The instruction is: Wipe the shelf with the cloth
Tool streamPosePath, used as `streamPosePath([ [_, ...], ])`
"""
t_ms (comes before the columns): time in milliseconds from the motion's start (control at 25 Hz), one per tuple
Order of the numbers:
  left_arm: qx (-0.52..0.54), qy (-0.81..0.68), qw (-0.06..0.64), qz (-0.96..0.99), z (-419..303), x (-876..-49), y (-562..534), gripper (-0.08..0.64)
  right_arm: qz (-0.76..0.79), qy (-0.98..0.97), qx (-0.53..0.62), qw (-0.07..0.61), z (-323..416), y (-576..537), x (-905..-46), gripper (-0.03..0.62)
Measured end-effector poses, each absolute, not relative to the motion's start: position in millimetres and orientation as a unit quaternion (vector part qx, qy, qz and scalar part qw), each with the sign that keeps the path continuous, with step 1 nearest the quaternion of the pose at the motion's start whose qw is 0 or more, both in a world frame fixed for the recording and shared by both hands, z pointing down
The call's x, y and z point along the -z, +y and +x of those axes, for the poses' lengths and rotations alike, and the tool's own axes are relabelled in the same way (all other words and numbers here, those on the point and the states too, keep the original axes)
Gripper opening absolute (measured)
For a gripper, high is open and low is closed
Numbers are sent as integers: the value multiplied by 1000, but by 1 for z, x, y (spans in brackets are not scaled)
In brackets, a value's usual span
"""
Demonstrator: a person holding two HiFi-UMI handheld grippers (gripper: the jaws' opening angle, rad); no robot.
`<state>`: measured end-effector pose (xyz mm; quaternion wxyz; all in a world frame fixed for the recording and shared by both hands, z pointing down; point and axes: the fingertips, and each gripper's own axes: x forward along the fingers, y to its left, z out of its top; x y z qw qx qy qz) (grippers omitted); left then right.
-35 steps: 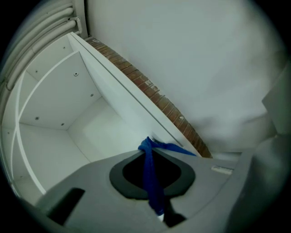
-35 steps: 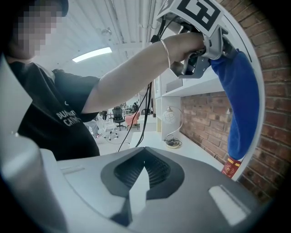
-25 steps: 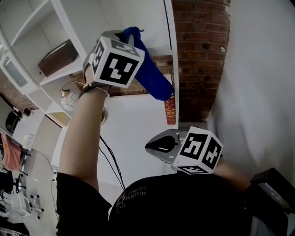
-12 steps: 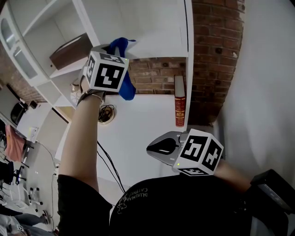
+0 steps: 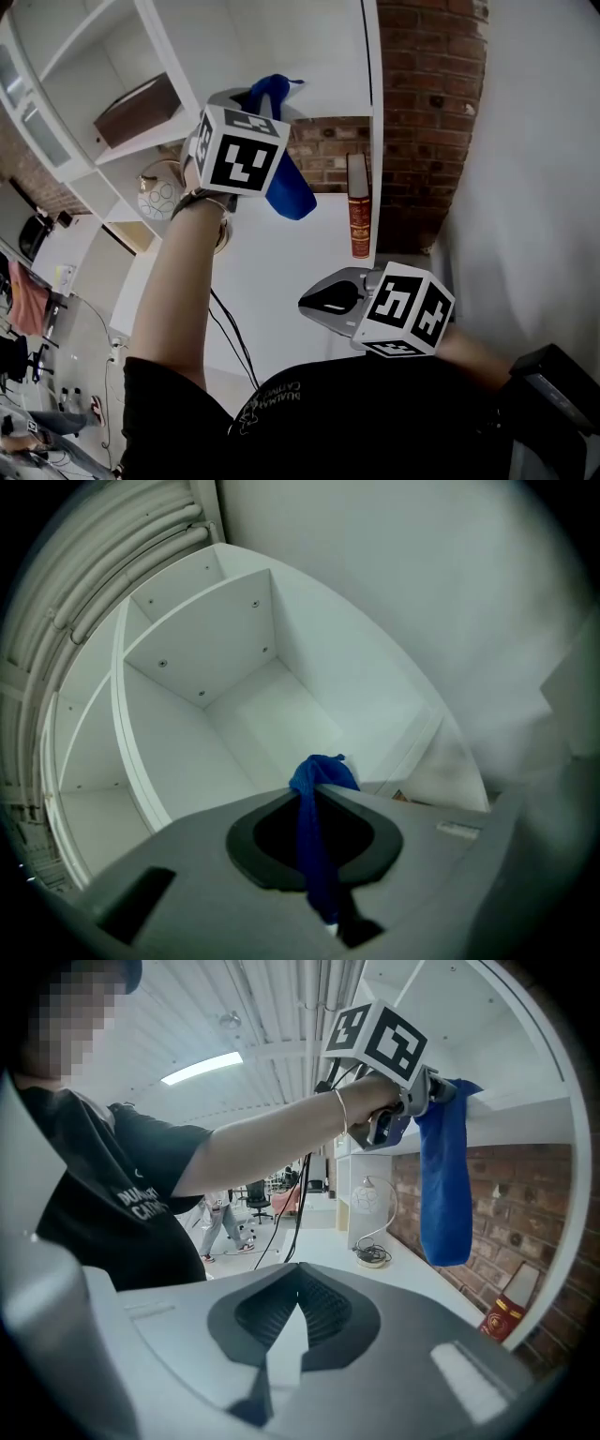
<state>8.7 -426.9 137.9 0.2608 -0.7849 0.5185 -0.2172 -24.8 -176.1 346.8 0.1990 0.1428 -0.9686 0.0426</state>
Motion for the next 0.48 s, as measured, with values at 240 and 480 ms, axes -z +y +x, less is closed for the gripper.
streamPosePath([
  [240, 201, 487, 264, -808, 48, -137, -412, 20, 153, -968, -48, 194, -15, -177, -347, 9],
  [480, 196, 448, 281, -826, 95, -138, -399, 20, 169, -966, -53, 186, 1, -180, -347, 9],
])
